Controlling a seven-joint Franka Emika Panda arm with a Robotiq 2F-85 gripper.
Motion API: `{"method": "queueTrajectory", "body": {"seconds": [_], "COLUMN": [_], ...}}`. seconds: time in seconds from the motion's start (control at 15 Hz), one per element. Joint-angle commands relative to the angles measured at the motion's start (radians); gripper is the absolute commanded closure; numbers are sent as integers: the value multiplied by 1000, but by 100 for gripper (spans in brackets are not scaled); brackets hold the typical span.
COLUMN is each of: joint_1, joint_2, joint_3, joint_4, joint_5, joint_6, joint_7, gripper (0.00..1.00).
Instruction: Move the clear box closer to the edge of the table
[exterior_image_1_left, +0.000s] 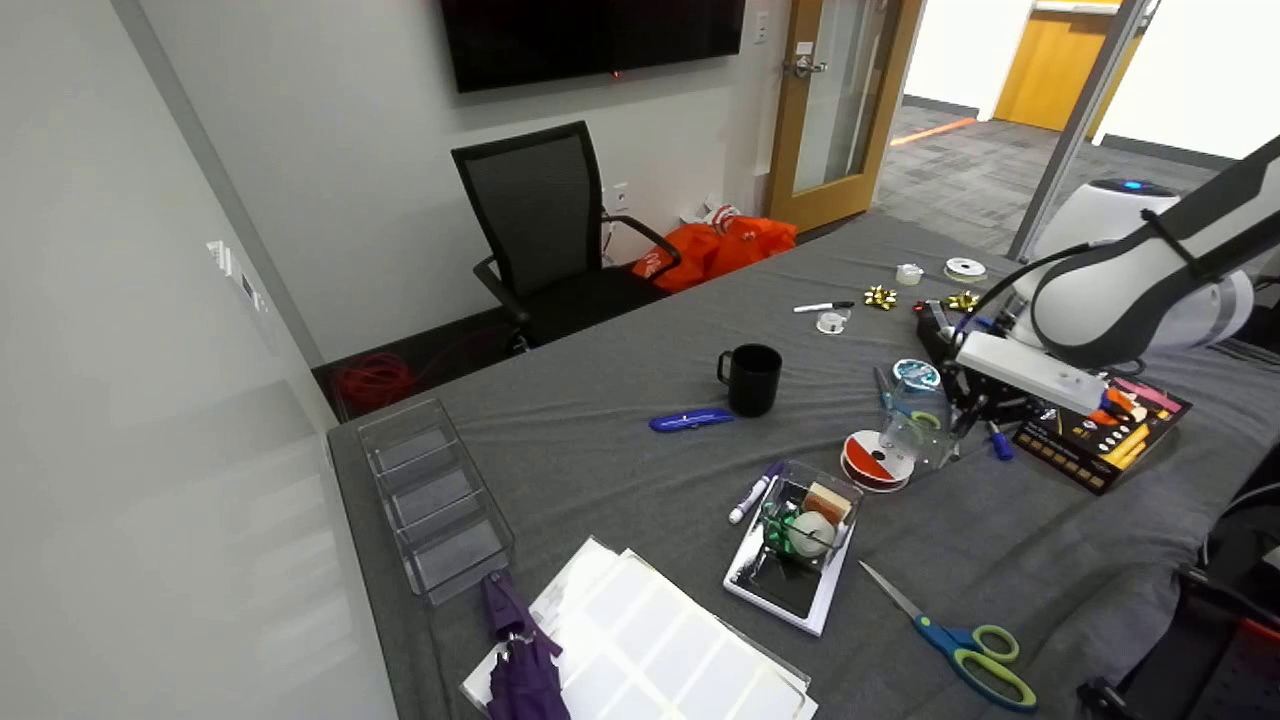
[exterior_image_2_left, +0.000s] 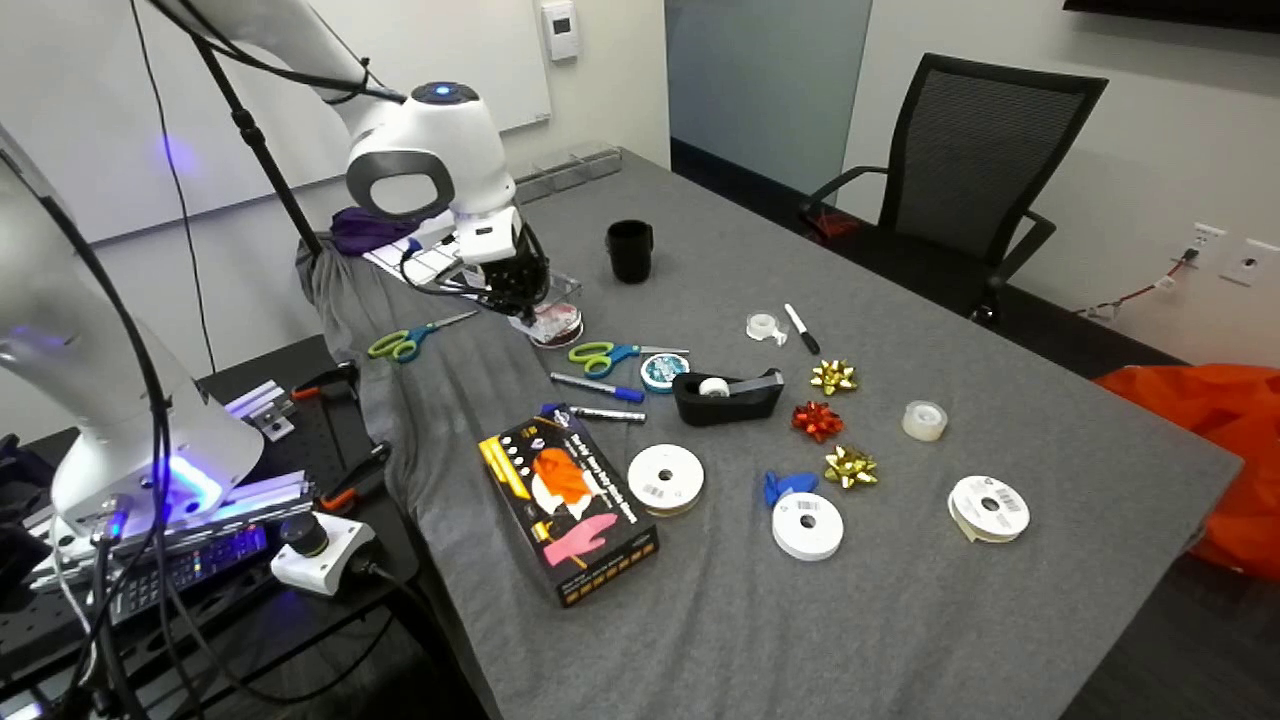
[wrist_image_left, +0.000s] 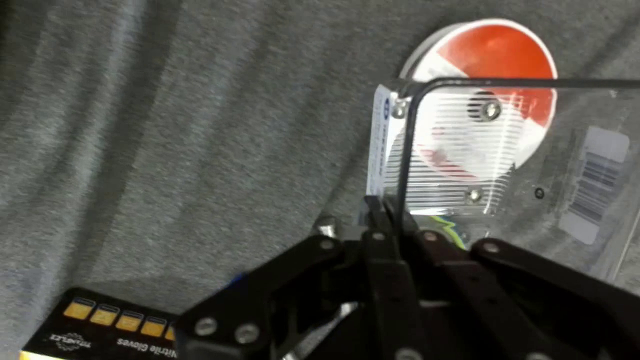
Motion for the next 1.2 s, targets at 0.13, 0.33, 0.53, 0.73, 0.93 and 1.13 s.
{"method": "queueTrajectory", "body": {"seconds": [0.13,0.33,0.53,0.73,0.93,1.13], "joint_1": [0,-15,-21,-35,-29,-31], "joint_2": [-94,-84,-21,-9,7,16], "joint_3": [19,32,41,63,41,21], "joint_4": [-197,-254,-211,-208,-208,-208], "joint_5": [47,56,89,140,141,139], "joint_6": [121,198,238,265,258,230], "joint_7": [-130,-176,-227,-284,-325,-354], "gripper": [99,99,99,99,99,99]}}
